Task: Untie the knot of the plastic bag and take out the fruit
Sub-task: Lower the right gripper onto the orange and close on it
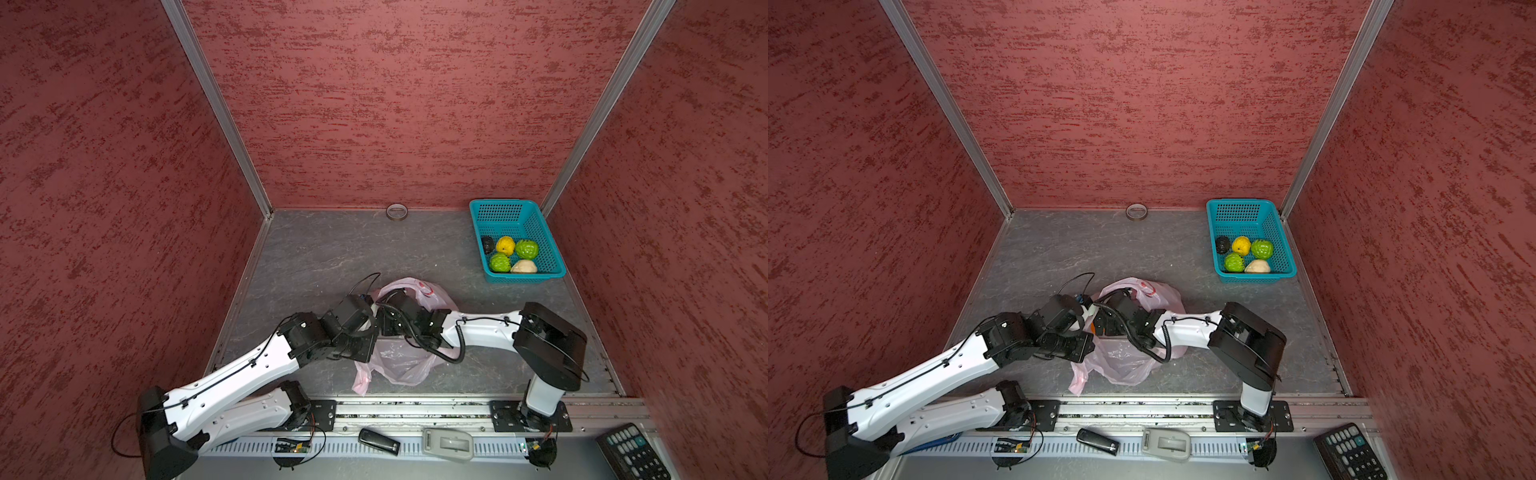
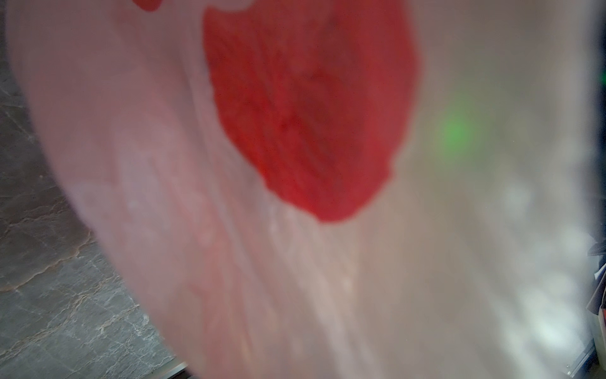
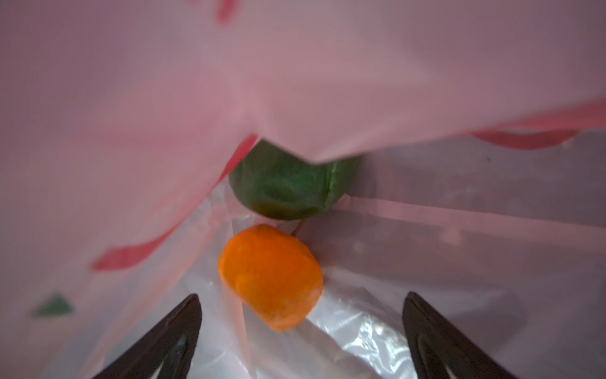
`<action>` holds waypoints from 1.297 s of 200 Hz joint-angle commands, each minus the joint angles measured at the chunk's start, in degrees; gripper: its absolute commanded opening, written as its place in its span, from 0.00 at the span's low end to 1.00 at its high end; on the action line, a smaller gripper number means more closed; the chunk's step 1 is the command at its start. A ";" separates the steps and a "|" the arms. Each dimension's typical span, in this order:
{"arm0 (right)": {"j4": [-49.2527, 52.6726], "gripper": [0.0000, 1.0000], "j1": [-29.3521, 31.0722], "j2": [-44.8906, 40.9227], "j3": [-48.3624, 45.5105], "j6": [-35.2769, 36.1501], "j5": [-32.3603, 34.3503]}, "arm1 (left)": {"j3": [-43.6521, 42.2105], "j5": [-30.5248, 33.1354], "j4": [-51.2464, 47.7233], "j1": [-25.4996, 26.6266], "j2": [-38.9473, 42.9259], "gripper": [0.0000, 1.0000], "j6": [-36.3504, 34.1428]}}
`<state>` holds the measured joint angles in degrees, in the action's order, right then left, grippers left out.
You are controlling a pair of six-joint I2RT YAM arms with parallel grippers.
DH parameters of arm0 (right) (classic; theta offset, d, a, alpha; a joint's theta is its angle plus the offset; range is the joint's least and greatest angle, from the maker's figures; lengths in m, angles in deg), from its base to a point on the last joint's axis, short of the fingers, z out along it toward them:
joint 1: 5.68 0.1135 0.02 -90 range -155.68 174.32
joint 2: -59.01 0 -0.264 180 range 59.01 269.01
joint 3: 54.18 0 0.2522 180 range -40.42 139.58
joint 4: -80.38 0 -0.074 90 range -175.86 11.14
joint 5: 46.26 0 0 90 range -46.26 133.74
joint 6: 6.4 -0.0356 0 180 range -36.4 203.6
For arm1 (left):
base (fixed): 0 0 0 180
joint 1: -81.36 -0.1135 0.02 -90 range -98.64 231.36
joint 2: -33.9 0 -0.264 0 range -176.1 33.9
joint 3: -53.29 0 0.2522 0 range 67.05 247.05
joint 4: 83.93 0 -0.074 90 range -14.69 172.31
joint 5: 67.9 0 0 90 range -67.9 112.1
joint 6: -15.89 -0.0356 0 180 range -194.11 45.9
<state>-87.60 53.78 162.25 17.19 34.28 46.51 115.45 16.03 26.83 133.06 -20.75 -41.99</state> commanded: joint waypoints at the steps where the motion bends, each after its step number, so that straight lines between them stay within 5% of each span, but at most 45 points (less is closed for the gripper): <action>1: 2.86 0.97 0.39 3.40 3.88 -1.02 1.33 | -1.15 -0.60 -0.24 -0.44 0.34 0.00 -0.34; 42: 12.76 0.97 1.02 7.00 8.49 -1.61 6.36 | -1.08 -0.42 -0.68 -0.53 0.69 0.00 -0.30; 115: 19.15 0.97 0.05 -0.40 1.35 -2.94 13.41 | -1.34 -0.95 -0.50 -0.47 1.85 0.00 0.81; 174: 0.79 0.98 0.49 -3.09 0.00 1.00 5.71 | -1.59 -0.55 -0.28 -0.51 1.85 0.00 1.14; 259: -3.51 0.95 0.57 8.38 8.19 0.28 -3.60 | -1.92 -0.61 -0.06 -0.64 1.79 0.00 1.25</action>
<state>-89.19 53.89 168.68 22.91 34.96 46.07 113.86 15.90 25.69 132.36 -19.24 -40.02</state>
